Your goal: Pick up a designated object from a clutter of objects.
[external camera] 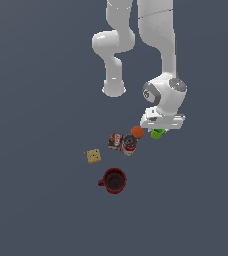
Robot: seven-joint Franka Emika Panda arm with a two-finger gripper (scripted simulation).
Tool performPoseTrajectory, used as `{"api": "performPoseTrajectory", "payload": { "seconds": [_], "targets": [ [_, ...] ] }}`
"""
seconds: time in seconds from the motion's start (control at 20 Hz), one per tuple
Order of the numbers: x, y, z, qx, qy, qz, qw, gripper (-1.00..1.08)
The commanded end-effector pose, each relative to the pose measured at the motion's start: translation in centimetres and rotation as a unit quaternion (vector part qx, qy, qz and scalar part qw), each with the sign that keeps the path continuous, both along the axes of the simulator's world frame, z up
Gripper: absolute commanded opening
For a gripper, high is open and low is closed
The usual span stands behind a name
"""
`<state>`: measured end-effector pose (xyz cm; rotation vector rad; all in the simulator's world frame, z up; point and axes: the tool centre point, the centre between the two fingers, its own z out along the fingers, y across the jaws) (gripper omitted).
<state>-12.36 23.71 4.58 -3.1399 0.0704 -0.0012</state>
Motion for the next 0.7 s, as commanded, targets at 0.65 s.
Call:
{"api": "performPoseTrajectory", "payload": {
  "seconds": [0.65],
  "targets": [
    [0.4,-1.2,1.7,0.000,0.000,0.000,1.0000,-1.00]
  ]
}}
